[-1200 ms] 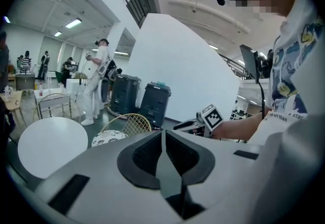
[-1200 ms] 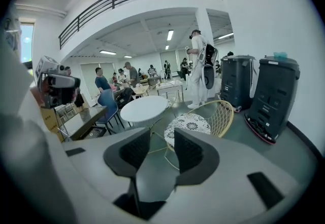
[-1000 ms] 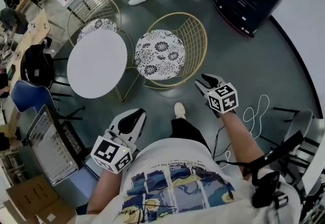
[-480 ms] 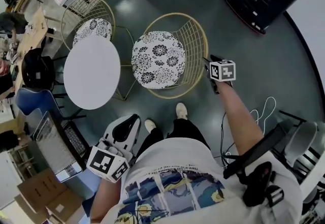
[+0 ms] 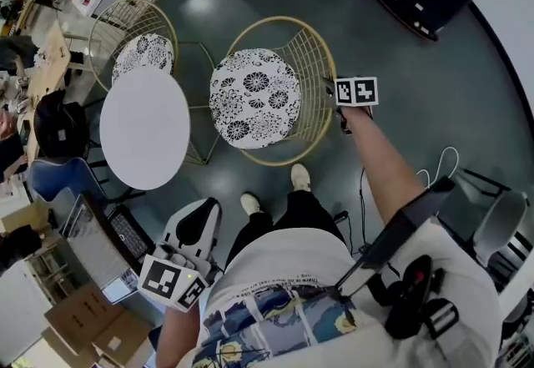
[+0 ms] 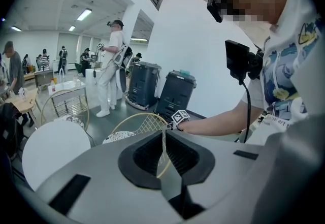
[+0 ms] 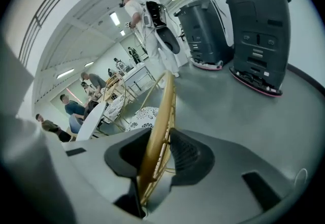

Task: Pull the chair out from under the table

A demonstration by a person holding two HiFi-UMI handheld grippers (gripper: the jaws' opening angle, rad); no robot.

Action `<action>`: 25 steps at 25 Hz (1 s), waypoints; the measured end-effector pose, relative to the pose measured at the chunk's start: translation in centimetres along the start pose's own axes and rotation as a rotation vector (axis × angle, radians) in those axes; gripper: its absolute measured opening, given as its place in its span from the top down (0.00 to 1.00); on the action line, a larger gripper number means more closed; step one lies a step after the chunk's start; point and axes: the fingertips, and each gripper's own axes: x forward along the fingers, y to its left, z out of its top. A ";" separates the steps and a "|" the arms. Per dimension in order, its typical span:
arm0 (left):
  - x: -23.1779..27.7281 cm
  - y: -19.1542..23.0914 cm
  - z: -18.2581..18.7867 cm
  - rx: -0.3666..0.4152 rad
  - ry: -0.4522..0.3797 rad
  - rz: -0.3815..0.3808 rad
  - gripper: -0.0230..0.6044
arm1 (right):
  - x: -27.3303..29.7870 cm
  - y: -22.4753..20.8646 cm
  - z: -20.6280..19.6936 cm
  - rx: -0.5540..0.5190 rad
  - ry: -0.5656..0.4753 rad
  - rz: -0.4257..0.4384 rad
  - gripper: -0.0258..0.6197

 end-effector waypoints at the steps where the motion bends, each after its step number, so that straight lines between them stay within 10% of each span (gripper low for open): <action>1: 0.2 -0.2 -0.1 0.001 0.004 -0.001 0.95 | -0.1 0.0 -0.1 0.015 0.000 0.001 0.77; 25: 2.9 -2.2 0.9 0.045 0.026 -0.062 0.95 | -6.8 -9.1 -1.5 0.255 -0.122 -0.231 0.86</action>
